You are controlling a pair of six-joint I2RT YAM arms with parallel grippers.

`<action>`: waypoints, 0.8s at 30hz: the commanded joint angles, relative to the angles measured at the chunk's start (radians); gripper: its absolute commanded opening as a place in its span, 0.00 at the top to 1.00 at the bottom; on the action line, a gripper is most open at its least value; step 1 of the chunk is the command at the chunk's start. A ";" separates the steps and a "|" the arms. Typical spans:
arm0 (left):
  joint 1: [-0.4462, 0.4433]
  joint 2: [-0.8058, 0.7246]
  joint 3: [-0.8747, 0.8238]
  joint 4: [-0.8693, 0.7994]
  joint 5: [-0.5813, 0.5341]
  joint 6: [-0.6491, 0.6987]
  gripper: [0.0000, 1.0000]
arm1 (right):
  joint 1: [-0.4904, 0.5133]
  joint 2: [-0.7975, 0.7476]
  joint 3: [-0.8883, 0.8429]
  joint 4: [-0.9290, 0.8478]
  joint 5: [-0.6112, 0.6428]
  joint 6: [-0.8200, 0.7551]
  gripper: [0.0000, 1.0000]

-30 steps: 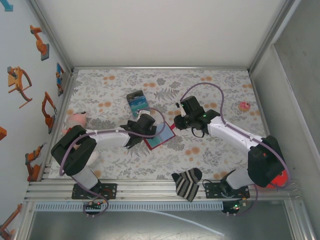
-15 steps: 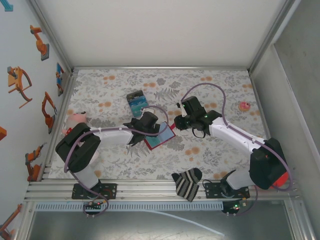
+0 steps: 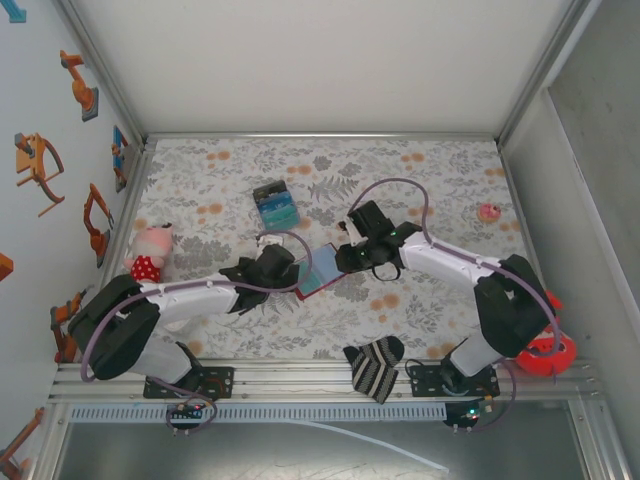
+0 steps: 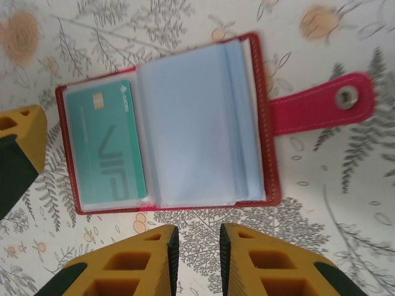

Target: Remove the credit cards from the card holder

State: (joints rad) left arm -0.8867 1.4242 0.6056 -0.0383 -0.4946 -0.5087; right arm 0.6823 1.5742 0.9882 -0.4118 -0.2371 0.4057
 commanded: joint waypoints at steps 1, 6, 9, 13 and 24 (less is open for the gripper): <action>-0.010 -0.011 -0.015 0.002 -0.026 -0.034 0.03 | 0.019 0.035 0.050 0.000 -0.039 0.024 0.75; -0.015 0.008 -0.025 0.065 -0.028 -0.038 0.03 | 0.022 0.073 0.082 -0.005 -0.073 0.039 0.75; -0.015 0.026 -0.026 0.093 -0.017 -0.036 0.03 | 0.022 0.088 0.090 -0.013 -0.085 0.044 0.75; -0.015 0.050 -0.018 0.115 -0.006 -0.026 0.03 | 0.020 0.100 0.107 -0.035 -0.089 0.039 0.76; -0.015 0.118 -0.032 0.170 -0.008 -0.018 0.03 | -0.011 0.110 0.123 -0.046 -0.136 0.030 0.80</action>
State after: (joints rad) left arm -0.8970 1.5265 0.5865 0.1013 -0.5007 -0.5270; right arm 0.6796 1.6772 1.0893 -0.4404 -0.3443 0.4305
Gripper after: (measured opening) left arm 0.968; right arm 0.205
